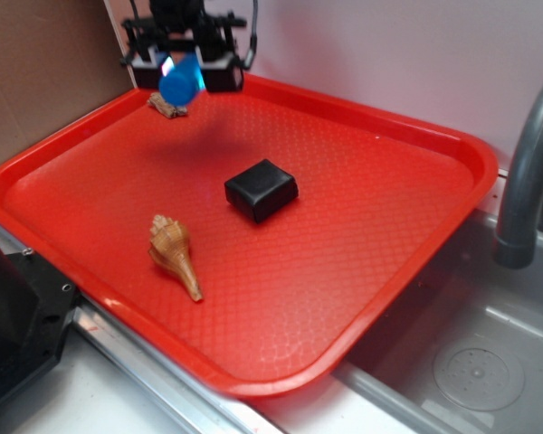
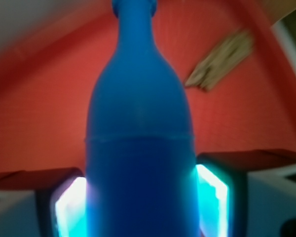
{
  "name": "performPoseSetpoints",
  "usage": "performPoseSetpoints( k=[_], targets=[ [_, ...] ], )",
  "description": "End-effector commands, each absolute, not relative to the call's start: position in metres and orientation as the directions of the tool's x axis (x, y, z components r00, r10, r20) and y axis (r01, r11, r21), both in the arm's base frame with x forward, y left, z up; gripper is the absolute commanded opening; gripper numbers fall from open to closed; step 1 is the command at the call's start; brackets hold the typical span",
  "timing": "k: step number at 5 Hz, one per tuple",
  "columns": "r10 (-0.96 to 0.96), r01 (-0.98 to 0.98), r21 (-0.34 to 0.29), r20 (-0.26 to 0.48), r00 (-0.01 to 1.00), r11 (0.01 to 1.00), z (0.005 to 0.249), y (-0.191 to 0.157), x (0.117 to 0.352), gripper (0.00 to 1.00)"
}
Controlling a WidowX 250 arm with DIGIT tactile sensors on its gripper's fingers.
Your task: Grab the blue bottle.
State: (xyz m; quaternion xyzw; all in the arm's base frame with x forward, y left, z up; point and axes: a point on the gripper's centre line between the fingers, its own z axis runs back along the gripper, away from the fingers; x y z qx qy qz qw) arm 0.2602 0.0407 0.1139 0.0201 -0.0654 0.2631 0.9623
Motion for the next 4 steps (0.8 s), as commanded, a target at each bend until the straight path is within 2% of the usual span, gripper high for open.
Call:
performPoseSetpoints(
  k=[1,2,3,4],
  targets=[
    [0.395,-0.395,-0.018,0.067,0.916,0.919,0.190,0.035,0.216,0.00],
    [0.240,-0.238,-0.042,0.039,0.970,0.970,0.192,0.037,0.206,0.00],
    [0.062,-0.061,-0.016,0.040,0.997,0.998,0.197,0.017,0.214,0.00],
    [0.046,-0.046,-0.003,0.068,0.997,0.999,0.200,0.014,0.212,0.00]
  ],
)
